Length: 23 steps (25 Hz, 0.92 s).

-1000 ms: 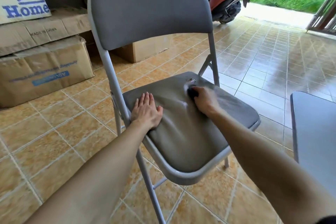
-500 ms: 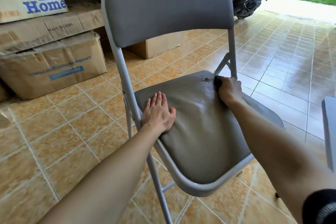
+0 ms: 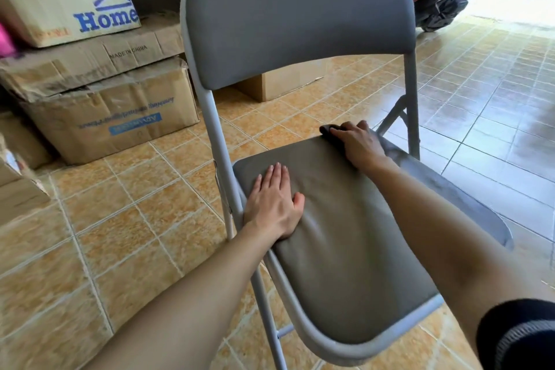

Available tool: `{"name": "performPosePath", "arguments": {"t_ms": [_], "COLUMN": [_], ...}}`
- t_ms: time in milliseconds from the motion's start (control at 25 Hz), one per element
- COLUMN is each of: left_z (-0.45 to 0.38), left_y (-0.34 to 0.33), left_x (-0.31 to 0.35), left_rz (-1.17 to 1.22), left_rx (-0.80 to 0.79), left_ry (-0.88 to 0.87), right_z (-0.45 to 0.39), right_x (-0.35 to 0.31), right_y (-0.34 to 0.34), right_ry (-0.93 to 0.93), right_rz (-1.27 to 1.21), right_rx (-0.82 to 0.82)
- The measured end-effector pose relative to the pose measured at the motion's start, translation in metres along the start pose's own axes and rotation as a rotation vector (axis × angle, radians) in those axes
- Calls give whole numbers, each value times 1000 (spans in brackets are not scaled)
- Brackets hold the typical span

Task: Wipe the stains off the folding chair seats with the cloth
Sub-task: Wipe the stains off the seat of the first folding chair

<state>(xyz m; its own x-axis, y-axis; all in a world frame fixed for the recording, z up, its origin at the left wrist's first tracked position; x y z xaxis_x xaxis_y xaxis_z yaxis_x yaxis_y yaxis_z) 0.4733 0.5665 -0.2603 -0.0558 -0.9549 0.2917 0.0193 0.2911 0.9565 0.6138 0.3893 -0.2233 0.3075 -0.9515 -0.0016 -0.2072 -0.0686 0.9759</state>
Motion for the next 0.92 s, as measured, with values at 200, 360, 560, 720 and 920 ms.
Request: {"name": "performPosePath", "arguments": {"t_ms": [200, 360, 560, 720, 920], "left_z": [-1, -1, -1, 0, 0], "left_y": [0, -3, -2, -2, 1], "left_x": [-2, -2, -4, -1, -3], "left_rz": [6, 3, -6, 9, 74], "left_rx": [15, -8, -42, -36, -73], "left_ry": [8, 13, 18, 19, 6], "right_z": [-3, 11, 58, 99, 127], "right_x": [82, 64, 25, 88, 72], "right_y": [-6, -2, 8, 29, 41], "right_ry": [-353, -392, -84, -430, -635], "right_rz": [40, -129, -122, -124, -685], "right_rx": [-48, -46, -57, -37, -39]}}
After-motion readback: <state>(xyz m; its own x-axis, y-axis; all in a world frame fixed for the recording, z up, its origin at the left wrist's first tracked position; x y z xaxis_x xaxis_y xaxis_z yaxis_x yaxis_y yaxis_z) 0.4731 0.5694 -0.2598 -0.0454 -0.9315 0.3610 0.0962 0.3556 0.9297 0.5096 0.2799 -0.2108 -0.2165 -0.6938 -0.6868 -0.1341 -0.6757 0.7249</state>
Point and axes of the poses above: each hand's wrist, its own z-axis away from the middle knuckle, its own y-axis out of the back of the hand, x = y × z, the point moved 8 cm from there along -z, towards the middle knuckle, and after that the axes turned 1 degree about z, right-handed, at the moved point
